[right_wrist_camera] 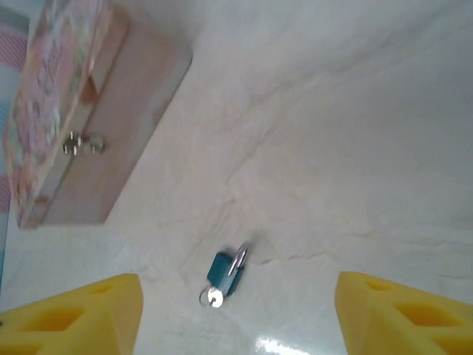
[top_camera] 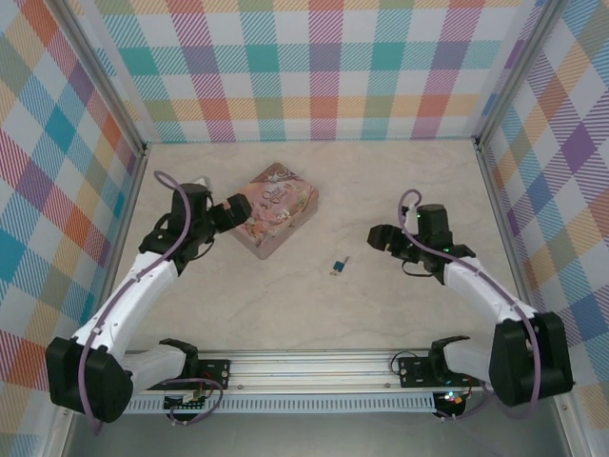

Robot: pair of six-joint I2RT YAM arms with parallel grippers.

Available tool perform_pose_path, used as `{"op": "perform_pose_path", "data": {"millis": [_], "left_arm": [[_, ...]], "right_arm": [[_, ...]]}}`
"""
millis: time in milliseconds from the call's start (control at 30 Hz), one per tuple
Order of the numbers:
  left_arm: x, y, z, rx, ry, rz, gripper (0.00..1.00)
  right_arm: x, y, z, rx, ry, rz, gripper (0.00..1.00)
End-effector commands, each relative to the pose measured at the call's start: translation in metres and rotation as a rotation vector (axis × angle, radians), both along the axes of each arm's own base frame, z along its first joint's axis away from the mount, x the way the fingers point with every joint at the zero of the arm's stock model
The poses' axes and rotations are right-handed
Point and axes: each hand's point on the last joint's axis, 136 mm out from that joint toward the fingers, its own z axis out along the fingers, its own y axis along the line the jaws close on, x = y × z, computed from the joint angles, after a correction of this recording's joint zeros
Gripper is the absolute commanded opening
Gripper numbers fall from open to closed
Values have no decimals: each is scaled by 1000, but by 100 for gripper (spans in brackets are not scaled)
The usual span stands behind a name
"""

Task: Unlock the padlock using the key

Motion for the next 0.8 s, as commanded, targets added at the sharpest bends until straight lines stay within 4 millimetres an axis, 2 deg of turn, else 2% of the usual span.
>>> {"op": "perform_pose_path", "data": {"millis": [0, 100, 233, 267, 367, 433, 533, 700, 767], "left_arm": [[1, 44, 14, 93, -52, 133, 100], [2, 67, 4, 131, -64, 184, 100], [-1, 91, -15, 199, -80, 257, 100], [-3, 95, -21, 214, -72, 272, 100], [-7, 105, -43, 251, -29, 289, 100], [-10, 109, -56, 270, -9, 289, 100], [-16, 115, -72, 304, -3, 298, 100], [-20, 118, -91, 339, -22, 290, 100], [-17, 118, -91, 344, -44, 281, 100]], "right_arm": [[15, -34, 19, -94, -103, -86, 73], [27, -65, 37, -151, -174, -161, 79], [40, -110, 44, -228, -253, -294, 97], [41, -120, 43, -241, -274, -325, 100], [41, -149, 31, -297, -279, -420, 100], [40, -161, 23, -350, -295, -445, 100], [39, -168, 12, -424, -331, -431, 100], [45, -164, -5, -459, -419, -377, 100], [48, -161, -9, -456, -482, -362, 100]]}}
